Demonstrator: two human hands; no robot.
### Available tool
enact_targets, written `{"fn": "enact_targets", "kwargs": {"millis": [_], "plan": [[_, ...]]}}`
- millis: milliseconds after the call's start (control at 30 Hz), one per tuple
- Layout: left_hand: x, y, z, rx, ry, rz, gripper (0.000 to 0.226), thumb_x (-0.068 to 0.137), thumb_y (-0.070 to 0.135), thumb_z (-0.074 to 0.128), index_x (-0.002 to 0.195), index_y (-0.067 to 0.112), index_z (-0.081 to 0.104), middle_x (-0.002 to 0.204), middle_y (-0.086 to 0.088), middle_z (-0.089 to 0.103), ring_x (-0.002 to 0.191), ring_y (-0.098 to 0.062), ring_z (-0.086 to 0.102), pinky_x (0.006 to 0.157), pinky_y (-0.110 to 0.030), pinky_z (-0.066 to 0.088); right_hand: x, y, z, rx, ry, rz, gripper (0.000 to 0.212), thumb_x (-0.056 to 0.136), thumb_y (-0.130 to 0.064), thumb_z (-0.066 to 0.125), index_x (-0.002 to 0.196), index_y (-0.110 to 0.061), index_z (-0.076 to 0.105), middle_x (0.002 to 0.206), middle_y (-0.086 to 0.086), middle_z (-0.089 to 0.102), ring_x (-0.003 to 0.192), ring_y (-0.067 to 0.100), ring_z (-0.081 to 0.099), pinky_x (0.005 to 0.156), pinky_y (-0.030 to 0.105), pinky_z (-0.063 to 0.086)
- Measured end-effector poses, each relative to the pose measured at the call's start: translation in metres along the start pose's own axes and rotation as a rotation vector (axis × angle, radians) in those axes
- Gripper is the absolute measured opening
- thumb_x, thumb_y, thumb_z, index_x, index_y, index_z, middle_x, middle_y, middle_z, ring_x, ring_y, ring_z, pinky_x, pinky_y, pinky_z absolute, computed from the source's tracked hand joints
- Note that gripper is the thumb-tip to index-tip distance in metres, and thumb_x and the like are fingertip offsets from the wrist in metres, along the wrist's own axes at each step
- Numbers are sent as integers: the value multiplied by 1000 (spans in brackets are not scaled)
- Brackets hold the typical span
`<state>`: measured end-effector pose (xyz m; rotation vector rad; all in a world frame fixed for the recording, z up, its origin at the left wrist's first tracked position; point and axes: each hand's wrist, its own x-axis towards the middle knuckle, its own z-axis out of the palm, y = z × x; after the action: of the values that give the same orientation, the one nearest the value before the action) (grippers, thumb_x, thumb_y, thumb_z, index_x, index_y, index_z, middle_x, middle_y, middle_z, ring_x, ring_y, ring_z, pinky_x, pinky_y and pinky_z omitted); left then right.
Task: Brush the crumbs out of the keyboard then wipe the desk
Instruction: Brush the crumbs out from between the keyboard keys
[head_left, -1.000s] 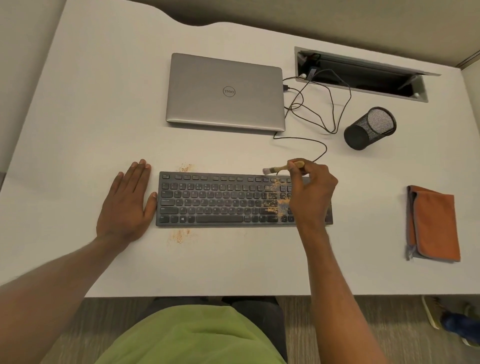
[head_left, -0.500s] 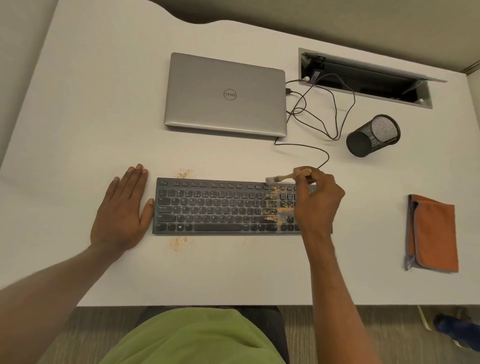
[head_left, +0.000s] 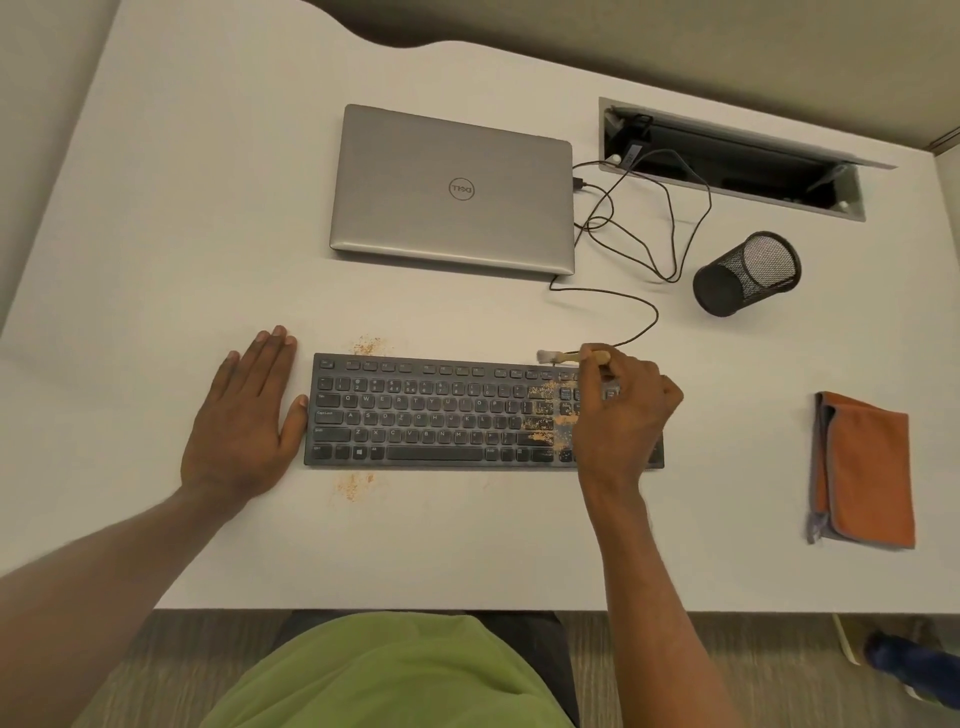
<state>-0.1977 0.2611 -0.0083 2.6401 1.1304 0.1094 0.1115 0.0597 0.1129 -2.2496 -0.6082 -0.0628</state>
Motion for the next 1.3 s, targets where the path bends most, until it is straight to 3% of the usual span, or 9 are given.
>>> {"fn": "enact_targets", "kwargs": {"millis": [167, 333, 500, 600, 700, 900, 1133, 1200, 1300], "plan": [[0, 1, 0, -4, 5, -4, 71, 110, 45, 25, 172, 13, 14, 179, -4, 14, 166, -17, 10, 134, -47, 14, -13, 10, -4, -37, -28, -13, 16, 101, -17, 66, 88, -26, 68, 78, -16, 58, 88, -8, 48, 92, 54, 42], [0, 2, -1, -8, 12, -3, 70, 109, 44, 26, 171, 12, 15, 179, -4, 15, 166, -16, 9, 134, -46, 13, -16, 9, -5, -4, 15, -32, 9, 102, -24, 66, 100, -20, 74, 87, -13, 62, 93, -6, 48, 93, 51, 43], [0, 1, -1, -10, 19, 2, 70, 109, 43, 27, 171, 12, 17, 178, -4, 16, 166, -16, 10, 134, -46, 13, -23, 14, -2, -49, -34, -82, 10, 102, -21, 66, 94, -20, 72, 83, -10, 66, 84, 14, 56, 95, 53, 41], [0, 1, 0, -7, 15, 1, 70, 109, 43, 27, 171, 12, 16, 179, -4, 15, 166, -15, 9, 135, -45, 13, -24, 9, -4, -31, 2, -86, 12, 101, -18, 66, 90, -20, 71, 80, -12, 63, 82, 11, 53, 92, 49, 42], [0, 1, 0, -3, 14, -1, 70, 110, 43, 27, 171, 12, 16, 179, -4, 15, 166, -15, 9, 135, -45, 13, -23, 2, -1, 4, 16, -120, 9, 101, -23, 67, 99, -18, 74, 85, -11, 65, 85, 10, 53, 91, 41, 39], [0, 0, 0, -6, 15, -2, 70, 109, 44, 26, 171, 13, 16, 179, -4, 16, 166, -16, 10, 135, -45, 12, -30, 12, 3, -36, -65, -124, 8, 100, -22, 69, 97, -17, 75, 85, -7, 69, 84, 12, 54, 96, 52, 41], [0, 0, 1, -6, 28, 3, 70, 109, 43, 28, 171, 12, 16, 178, -4, 16, 166, -16, 10, 135, -45, 12, -33, 6, -9, 15, -12, -102, 8, 101, -24, 68, 98, -18, 72, 88, -12, 67, 87, 12, 57, 96, 47, 40], [-1, 0, 0, -5, 24, 2, 70, 109, 43, 28, 171, 12, 16, 179, -4, 16, 166, -16, 10, 135, -45, 12, -31, 3, -7, 48, -46, -109, 10, 102, -28, 65, 102, -21, 73, 93, -16, 67, 92, 9, 58, 97, 47, 39], [0, 1, 0, -4, 27, 1, 70, 109, 43, 28, 171, 12, 17, 179, -4, 16, 166, -15, 10, 135, -44, 12, -28, 5, -3, 81, -152, -149, 8, 101, -18, 68, 102, -24, 73, 99, -18, 69, 101, 8, 60, 101, 48, 34]]}}
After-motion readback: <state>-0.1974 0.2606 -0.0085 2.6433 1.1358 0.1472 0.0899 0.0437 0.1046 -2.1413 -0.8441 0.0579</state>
